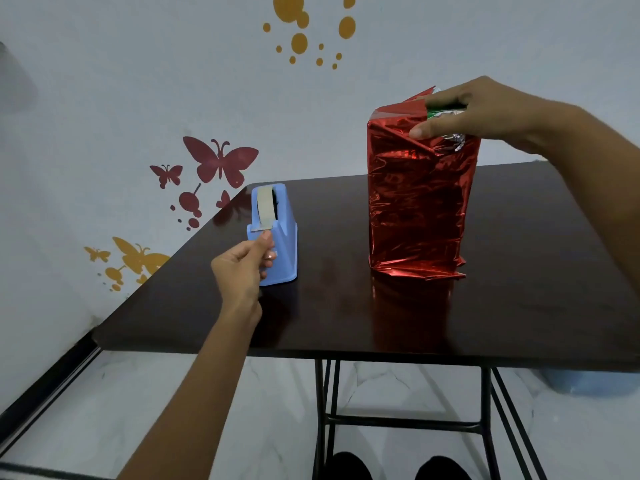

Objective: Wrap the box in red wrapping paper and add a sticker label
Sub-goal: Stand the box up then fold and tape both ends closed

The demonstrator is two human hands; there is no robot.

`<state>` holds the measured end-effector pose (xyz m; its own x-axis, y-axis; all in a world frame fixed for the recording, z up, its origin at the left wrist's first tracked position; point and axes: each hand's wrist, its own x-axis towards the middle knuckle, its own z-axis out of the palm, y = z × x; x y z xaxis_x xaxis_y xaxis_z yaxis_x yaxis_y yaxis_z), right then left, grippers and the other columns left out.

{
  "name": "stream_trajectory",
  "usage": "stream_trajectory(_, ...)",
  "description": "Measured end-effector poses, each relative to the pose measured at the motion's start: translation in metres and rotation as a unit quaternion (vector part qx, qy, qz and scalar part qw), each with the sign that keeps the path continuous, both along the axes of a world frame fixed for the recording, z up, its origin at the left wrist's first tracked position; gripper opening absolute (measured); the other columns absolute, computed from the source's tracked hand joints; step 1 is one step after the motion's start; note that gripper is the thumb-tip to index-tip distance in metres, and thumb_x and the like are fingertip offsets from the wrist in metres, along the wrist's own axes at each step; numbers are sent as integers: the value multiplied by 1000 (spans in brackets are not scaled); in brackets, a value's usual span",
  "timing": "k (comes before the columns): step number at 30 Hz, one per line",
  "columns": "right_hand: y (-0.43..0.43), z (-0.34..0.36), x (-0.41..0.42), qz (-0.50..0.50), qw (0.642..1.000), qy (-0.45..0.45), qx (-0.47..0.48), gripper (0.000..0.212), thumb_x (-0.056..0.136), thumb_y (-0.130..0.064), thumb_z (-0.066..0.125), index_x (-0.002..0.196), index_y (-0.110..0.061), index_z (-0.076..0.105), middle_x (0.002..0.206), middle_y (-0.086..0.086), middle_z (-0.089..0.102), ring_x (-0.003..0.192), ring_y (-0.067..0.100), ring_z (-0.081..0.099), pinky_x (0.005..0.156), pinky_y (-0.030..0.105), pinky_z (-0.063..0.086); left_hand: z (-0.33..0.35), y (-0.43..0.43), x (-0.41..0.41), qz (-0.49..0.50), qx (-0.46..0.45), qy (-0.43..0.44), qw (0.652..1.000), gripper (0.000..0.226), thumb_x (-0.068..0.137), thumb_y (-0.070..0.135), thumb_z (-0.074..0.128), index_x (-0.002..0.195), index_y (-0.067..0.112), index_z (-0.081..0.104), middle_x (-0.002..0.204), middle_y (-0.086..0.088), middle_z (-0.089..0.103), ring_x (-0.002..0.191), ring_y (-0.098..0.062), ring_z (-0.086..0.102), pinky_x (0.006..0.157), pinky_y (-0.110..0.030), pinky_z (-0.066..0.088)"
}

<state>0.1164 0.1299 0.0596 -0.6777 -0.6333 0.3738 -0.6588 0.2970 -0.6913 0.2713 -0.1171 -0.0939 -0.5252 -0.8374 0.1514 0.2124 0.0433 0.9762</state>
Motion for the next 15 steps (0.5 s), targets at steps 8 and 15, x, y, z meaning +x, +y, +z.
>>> stream_trajectory(8, -1, 1, 1, 13, 1000, -18, 16, 43, 77, -25, 72, 118, -28, 62, 97, -23, 61, 88, -10, 55, 70, 5, 36, 3, 5, -2, 17, 39, 8, 999, 13, 82, 19, 73, 74, 9, 69, 61, -1, 61, 52, -5, 50, 48, -17, 43)
stream_trajectory(15, 1, 3, -1, 8, 999, -19, 24, 56, 73, -29, 75, 125, -18, 59, 112, -9, 60, 105, 8, 55, 86, 17, 37, -3, 13, 13, 8, 53, -42, 998, 13, 82, 14, 72, 75, 3, 69, 64, -6, 62, 56, -11, 48, 54, -21, 42)
